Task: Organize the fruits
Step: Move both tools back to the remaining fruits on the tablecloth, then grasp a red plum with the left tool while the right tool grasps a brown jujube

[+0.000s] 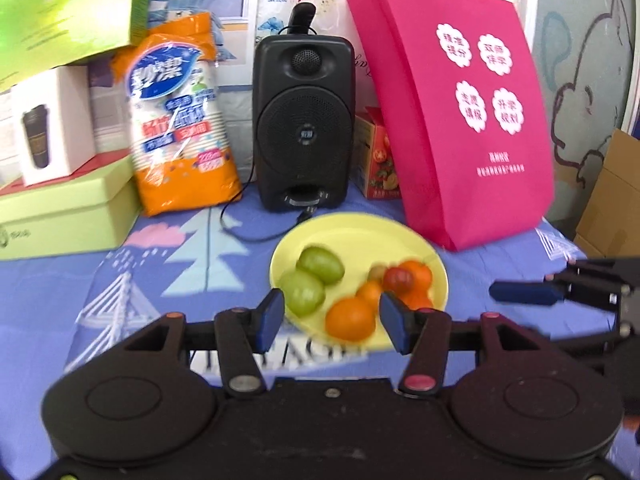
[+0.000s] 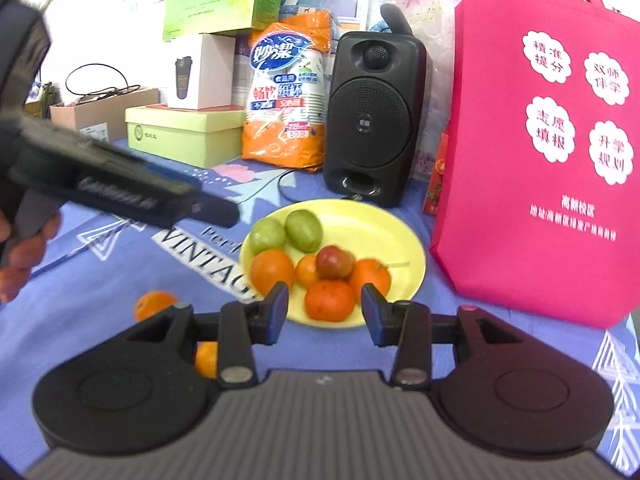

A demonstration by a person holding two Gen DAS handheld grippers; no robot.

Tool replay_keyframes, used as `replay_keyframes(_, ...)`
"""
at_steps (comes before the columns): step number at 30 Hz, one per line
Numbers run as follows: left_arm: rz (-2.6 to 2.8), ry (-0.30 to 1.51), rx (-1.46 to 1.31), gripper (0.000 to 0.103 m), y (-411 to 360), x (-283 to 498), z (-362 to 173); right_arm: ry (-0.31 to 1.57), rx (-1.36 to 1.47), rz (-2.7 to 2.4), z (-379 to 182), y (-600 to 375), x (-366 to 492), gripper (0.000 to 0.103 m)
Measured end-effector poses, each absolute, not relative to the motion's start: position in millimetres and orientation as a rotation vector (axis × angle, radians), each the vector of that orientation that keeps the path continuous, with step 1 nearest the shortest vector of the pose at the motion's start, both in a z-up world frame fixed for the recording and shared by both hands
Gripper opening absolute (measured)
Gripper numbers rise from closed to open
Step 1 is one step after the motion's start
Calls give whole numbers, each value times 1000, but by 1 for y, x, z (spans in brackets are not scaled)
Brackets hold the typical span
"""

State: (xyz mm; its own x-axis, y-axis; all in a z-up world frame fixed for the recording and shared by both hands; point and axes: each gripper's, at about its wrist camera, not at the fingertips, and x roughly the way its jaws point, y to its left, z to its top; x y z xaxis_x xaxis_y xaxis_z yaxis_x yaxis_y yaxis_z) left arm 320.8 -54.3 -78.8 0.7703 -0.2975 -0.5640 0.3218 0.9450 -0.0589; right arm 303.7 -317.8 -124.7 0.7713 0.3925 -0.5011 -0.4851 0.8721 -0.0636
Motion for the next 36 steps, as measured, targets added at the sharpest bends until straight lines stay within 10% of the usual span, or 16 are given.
replay_keyframes(36, -277, 706, -86, 53, -21, 232, -133, 630, -215, 623, -176, -277, 231, 40)
